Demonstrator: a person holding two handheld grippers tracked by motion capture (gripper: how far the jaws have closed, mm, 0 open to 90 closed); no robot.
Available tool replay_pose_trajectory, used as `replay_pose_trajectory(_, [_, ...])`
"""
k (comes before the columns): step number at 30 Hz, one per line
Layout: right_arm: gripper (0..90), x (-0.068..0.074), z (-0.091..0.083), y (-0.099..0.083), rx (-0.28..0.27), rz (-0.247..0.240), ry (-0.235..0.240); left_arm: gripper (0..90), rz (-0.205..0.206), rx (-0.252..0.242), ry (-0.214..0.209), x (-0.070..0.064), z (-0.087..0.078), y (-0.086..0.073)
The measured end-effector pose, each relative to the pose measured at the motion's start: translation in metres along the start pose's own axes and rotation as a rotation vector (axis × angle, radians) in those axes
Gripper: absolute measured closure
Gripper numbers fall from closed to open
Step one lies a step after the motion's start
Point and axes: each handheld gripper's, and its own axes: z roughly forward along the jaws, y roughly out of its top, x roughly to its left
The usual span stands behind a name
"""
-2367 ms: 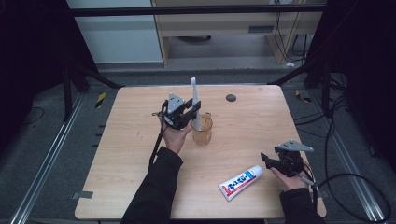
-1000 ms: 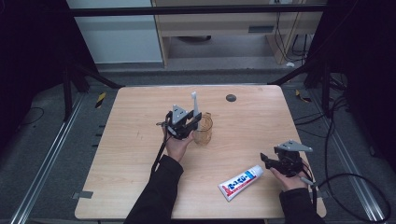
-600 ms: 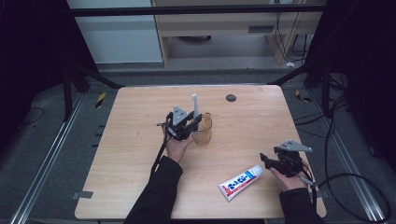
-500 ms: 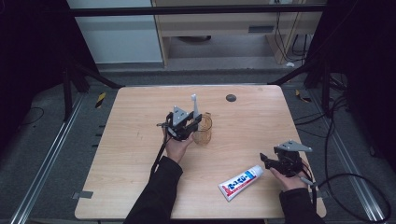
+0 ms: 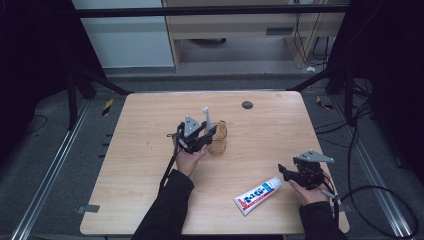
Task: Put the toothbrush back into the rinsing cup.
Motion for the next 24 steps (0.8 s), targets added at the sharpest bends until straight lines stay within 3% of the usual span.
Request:
replay_pose_trajectory(13, [34.8, 0.001, -0.001, 0.001, -0.005, 0.004, 0.003, 43.7, 0.015, 0.006, -0.005, -0.005, -0.014, -0.002])
replay_pose_trajectory(20, [34.3, 0.002, -0.002, 0.002, -0.01, 0.004, -0.001, 39.0, 0.027, -0.006, 0.02, 0.001, -0.03, -0.001])
replay_pose_trajectory(24, [34.2, 0.004, -0.002, 0.003, -0.012, 0.003, 0.004, 37.3, 0.035, 0.015, 0.027, 0.005, -0.036, -0.002])
